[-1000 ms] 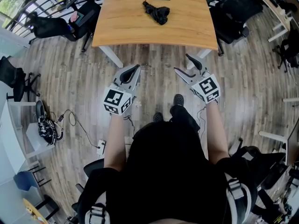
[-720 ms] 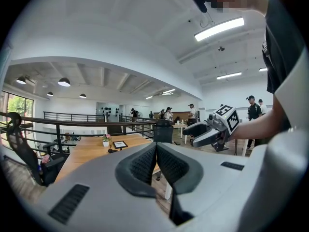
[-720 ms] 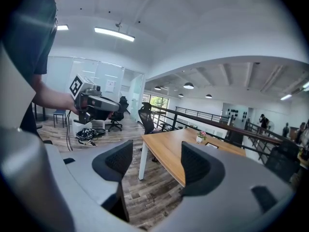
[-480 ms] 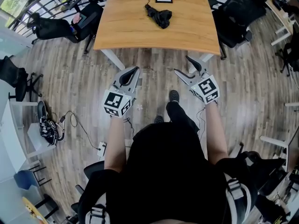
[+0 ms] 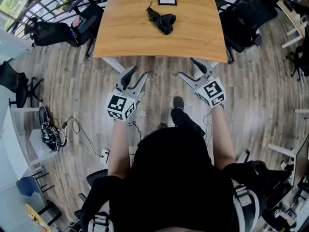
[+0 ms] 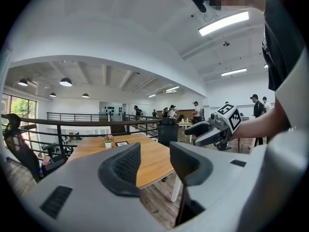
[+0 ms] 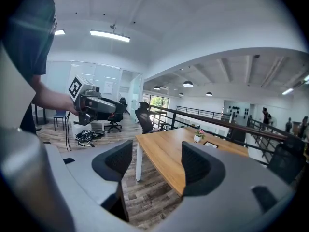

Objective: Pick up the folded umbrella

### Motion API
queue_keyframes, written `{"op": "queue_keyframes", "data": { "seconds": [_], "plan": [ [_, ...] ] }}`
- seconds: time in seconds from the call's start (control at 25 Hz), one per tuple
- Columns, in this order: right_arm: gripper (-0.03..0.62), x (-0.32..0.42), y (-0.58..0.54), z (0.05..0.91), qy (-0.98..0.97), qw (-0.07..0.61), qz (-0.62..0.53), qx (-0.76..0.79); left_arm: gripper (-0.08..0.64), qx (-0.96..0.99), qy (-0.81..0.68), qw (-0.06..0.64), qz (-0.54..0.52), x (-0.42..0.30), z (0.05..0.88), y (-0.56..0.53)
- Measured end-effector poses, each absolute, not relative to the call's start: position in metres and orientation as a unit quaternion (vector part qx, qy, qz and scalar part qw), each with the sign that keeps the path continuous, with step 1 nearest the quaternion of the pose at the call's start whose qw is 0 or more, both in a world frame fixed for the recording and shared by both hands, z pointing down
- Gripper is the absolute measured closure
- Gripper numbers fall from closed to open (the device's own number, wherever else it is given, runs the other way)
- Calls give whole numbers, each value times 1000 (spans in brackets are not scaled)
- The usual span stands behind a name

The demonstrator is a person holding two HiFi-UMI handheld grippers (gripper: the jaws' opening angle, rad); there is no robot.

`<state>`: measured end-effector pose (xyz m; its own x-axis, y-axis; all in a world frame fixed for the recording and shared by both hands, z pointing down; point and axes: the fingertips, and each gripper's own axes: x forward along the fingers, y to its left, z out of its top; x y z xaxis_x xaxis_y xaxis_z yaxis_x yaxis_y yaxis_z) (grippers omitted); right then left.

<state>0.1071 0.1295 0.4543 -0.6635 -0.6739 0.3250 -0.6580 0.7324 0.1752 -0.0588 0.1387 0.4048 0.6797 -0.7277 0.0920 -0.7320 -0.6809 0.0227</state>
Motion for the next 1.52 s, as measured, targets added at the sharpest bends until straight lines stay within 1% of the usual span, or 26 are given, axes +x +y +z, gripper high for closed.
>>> {"op": "queue_keyframes", "data": {
  "seconds": [0.08, 0.24, 0.4, 0.52, 1.08, 1.52],
  "plan": [
    [270, 111, 116, 455, -914, 184, -16, 362, 348, 914, -402, 30, 41, -55, 406, 126],
    [267, 114, 94, 453, -922, 174, -1, 346, 339, 911, -409, 34, 44, -48, 405, 104],
    [267, 119, 70, 457, -927, 179, 3, 329, 334, 905, -421, 40, 46, -42, 407, 81],
    [272, 125, 53, 461, -932, 179, 15, 314, 287, 904, -422, 38, 50, -30, 407, 65],
    [272, 150, -41, 480, -952, 180, 26, 245, 282, 882, -465, 41, 60, 11, 407, -17],
    [272, 151, -65, 494, -953, 187, 40, 235, 282, 878, -471, 55, 64, 16, 416, -41]
  ]
}}
